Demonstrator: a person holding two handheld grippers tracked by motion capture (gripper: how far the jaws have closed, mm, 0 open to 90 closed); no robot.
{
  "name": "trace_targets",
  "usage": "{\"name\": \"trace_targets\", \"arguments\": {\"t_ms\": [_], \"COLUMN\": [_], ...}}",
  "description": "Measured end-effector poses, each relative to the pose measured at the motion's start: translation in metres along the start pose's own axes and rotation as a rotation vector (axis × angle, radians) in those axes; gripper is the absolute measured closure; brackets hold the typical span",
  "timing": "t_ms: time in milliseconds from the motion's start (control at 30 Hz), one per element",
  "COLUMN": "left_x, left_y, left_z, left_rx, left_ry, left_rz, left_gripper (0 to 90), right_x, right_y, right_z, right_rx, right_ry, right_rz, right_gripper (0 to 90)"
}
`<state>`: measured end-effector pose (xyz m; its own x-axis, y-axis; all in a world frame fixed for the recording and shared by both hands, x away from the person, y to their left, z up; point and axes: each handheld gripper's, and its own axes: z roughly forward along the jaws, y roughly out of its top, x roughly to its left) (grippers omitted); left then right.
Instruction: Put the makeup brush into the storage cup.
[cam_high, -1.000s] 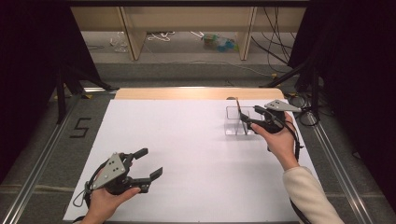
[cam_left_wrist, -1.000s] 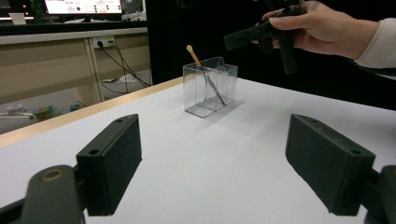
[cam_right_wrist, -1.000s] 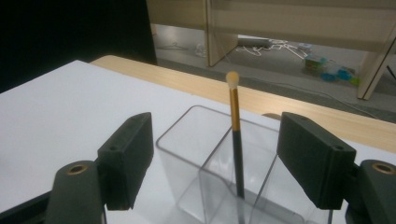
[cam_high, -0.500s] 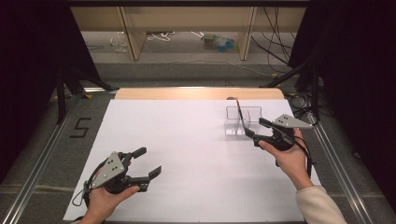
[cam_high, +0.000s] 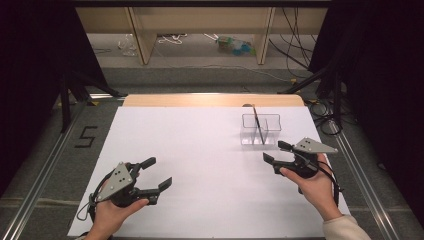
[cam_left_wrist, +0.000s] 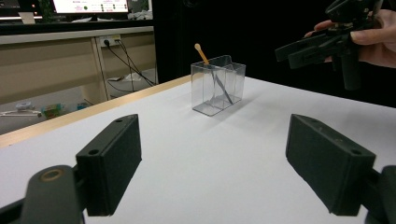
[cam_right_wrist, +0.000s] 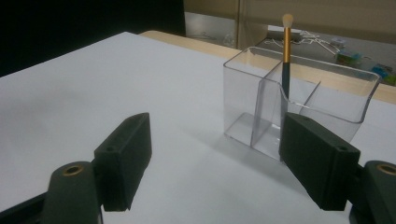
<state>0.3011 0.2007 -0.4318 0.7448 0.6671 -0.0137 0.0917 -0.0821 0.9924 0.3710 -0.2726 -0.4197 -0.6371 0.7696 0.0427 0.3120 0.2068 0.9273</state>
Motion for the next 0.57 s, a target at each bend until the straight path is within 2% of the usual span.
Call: {"name": "trace_targets", "arguments": {"t_ms": [133, 167, 233, 367, 400, 467, 567], "left_x": [0.002, 0.002, 0.001, 0.002, 0.001, 0.001, 0.002], "left_y": [0.000, 0.000, 0.000, -0.001, -0.001, -0.001, -0.001], "left_z": [0.000, 0.000, 0.000, 0.001, 0.001, 0.002, 0.002], "left_rx": [0.002, 0.003, 0.007, 0.010, 0.009, 0.011, 0.013], "left_ry": [0.002, 0.001, 0.001, -0.003, 0.000, -0.002, -0.003], "left_rz": [0.012, 0.011, 0.008, 0.006, -0.009, -0.006, -0.001], "left_gripper": [18.3, 18.2, 18.2, 18.2, 18.1, 18.1, 18.1], "right_x": [0.002, 0.003, 0.003, 0.003, 0.003, 0.003, 0.003], "right_y": [-0.005, -0.007, -0.009, -0.015, -0.017, -0.020, -0.022], "right_z": [-0.007, -0.008, -0.010, -0.017, -0.020, -0.020, -0.023], "right_rx": [0.032, 0.020, 0.016, 0.027, 0.040, 0.021, 0.025], "right_ry": [-0.005, 0.009, 0.006, 0.000, -0.001, -0.005, -0.002], "right_rz": [-0.006, -0.004, 0.000, 0.005, 0.012, 0.015, 0.025], "right_gripper": [26.0, 25.9, 25.8, 25.7, 25.7, 25.6, 25.5]}}
